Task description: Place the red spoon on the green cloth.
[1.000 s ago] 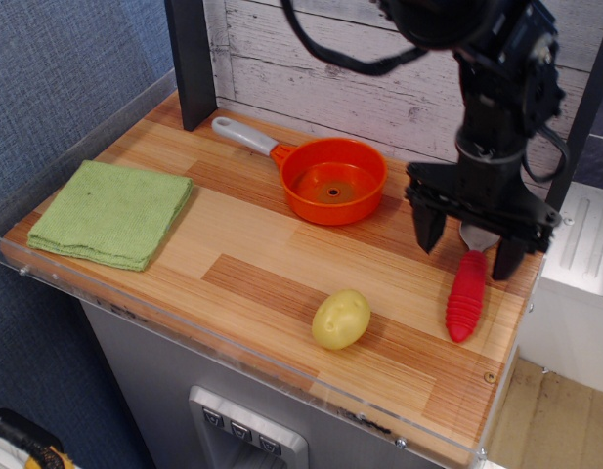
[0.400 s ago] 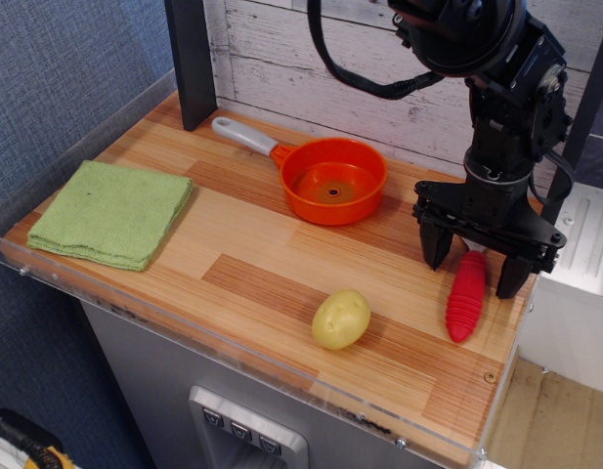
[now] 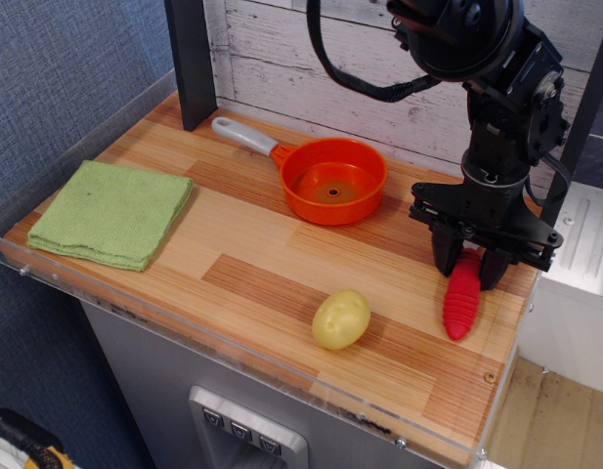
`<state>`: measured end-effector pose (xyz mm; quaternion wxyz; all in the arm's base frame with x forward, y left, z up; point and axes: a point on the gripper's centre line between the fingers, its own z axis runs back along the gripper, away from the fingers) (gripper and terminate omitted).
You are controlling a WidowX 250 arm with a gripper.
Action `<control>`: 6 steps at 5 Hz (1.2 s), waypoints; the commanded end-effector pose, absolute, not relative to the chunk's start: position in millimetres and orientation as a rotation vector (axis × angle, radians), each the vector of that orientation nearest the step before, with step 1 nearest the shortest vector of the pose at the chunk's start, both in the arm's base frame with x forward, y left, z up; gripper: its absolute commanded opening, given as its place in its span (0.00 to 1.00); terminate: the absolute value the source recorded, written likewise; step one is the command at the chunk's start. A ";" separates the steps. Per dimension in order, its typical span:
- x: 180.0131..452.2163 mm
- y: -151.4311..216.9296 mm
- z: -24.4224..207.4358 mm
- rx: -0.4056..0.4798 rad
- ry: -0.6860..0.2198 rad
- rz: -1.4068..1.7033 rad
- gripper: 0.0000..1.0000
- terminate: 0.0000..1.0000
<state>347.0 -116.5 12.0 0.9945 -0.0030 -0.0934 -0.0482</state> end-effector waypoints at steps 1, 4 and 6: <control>346.2 -118.9 37.1 -0.038 -0.233 -0.103 0.00 0.00; 318.8 -87.6 99.4 -0.005 -0.292 0.103 0.00 0.00; 291.8 -41.0 104.9 0.065 -0.258 0.187 0.00 0.00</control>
